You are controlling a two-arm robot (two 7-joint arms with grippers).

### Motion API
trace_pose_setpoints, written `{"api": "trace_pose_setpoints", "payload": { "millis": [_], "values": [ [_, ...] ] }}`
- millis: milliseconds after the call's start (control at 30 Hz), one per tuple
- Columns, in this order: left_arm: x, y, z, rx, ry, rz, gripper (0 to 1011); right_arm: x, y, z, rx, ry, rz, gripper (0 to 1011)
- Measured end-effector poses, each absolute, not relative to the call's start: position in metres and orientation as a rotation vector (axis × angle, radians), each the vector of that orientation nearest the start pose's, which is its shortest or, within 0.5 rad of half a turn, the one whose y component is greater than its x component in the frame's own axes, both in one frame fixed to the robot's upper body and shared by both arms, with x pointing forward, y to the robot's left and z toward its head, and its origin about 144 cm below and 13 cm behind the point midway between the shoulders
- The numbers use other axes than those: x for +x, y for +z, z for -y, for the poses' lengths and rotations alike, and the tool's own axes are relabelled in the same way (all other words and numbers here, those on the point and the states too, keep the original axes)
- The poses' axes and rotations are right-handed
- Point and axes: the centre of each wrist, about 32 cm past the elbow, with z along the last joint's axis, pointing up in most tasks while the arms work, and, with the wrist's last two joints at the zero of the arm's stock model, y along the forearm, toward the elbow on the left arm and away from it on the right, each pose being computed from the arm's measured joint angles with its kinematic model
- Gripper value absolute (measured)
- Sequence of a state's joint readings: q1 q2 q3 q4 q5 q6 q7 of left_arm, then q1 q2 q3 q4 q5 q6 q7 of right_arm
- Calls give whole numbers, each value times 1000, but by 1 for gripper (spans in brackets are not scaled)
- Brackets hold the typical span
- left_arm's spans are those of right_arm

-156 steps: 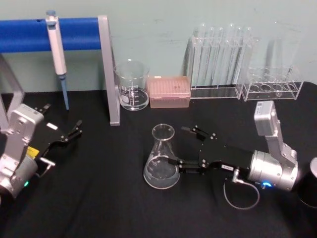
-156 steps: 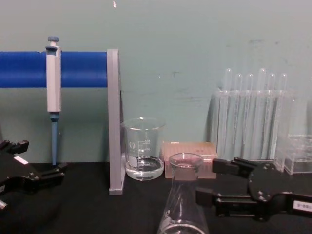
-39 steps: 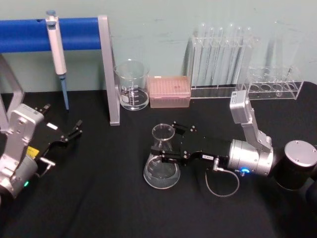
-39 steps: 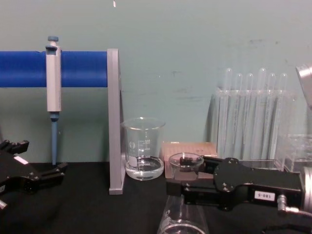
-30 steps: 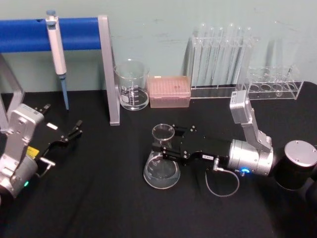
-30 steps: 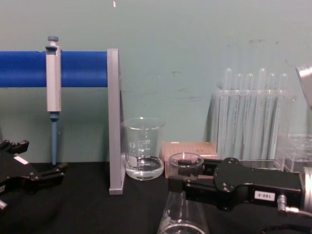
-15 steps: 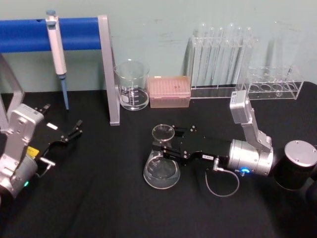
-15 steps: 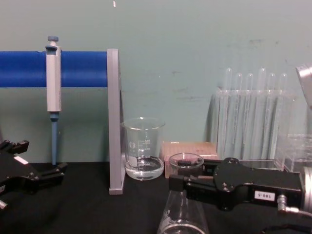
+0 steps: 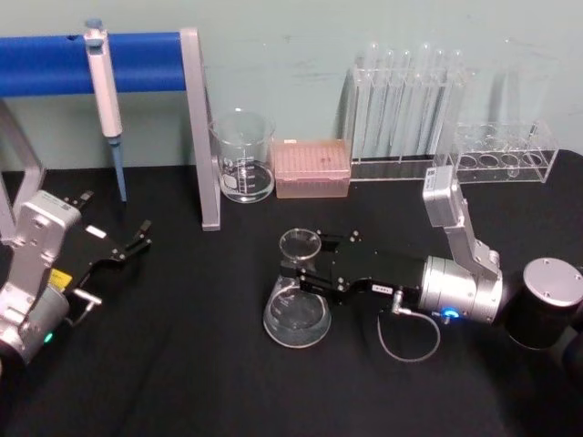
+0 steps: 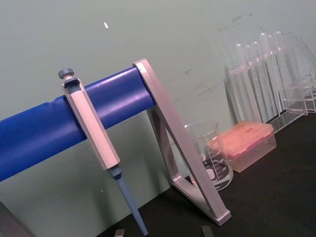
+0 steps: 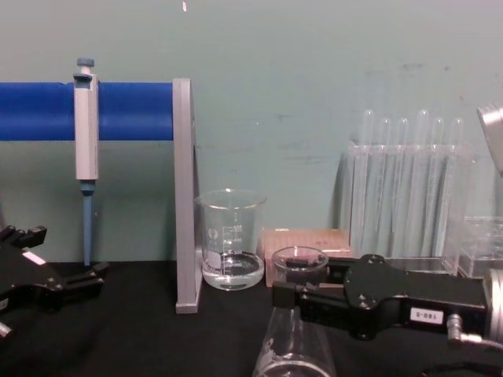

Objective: Grasp the erlenmeyer flask with one hand, shake it three times, then place it back.

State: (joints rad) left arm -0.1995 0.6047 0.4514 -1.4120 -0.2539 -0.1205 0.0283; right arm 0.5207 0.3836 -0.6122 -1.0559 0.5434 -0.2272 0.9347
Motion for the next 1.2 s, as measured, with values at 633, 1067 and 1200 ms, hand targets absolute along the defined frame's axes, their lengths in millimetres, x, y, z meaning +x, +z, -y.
{"api": "trace_pose_setpoints", "payload": {
  "millis": [633,1067,1200],
  "values": [
    [489,1140,-310,304,1248,285,1001,569,1177,253,94,-382,105,449],
    [489,1140,-310,304,1248,285,1001,563,1212,268,135,-464,148,449],
    [489,1140,-310,304,1248,285,1001,562,1217,274,136,-495,148,449]
  ]
}}
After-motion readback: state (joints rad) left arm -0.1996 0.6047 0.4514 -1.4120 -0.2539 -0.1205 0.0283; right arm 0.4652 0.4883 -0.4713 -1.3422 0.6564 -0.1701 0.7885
